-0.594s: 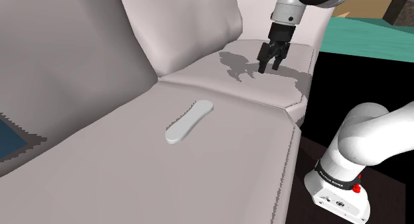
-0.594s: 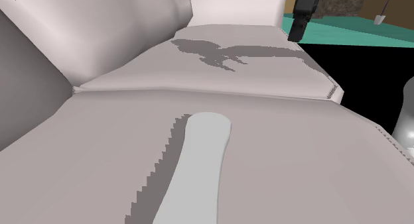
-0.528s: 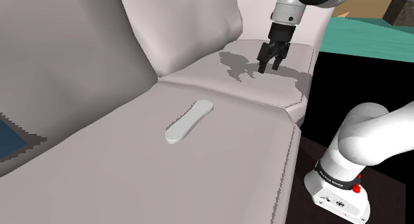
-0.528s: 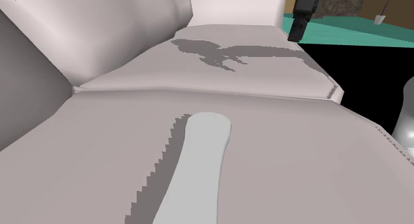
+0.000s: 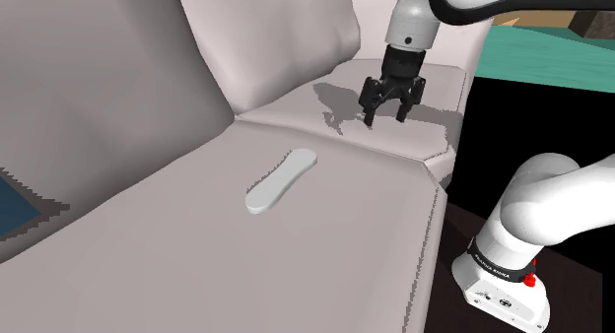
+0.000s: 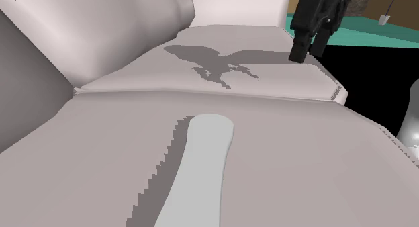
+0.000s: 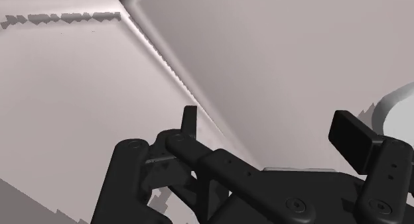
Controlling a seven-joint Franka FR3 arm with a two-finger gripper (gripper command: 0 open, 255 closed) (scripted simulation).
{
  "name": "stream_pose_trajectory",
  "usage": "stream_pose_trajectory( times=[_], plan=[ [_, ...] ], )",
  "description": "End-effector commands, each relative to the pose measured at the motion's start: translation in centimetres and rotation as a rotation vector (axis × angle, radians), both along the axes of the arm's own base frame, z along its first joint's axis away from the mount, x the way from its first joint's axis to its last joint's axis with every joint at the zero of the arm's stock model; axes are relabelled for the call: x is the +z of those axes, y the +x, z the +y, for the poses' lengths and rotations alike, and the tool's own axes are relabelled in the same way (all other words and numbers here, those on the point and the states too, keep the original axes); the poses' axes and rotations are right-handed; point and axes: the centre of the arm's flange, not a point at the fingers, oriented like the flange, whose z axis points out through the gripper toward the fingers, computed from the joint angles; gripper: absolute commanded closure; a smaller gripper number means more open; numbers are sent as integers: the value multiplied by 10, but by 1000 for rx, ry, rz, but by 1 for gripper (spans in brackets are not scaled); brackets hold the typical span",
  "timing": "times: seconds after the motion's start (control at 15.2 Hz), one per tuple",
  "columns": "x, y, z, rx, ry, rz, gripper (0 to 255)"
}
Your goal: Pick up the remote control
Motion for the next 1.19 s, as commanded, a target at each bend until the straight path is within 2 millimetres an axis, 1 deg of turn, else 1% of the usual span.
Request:
stream_pose_trajectory(
  times=[0.0, 0.26, 0.53, 0.79, 1.12],
  plan=[
    [1, 0, 29, -91, -7, 12, 0],
    [-3, 9, 85, -258, -23, 35, 0],
    [-8, 28, 139, -424, -39, 57, 0],
    [-15, 54, 189, -590, -56, 80, 0],
    [-25, 99, 243, -798, -76, 108, 0]
  ],
)
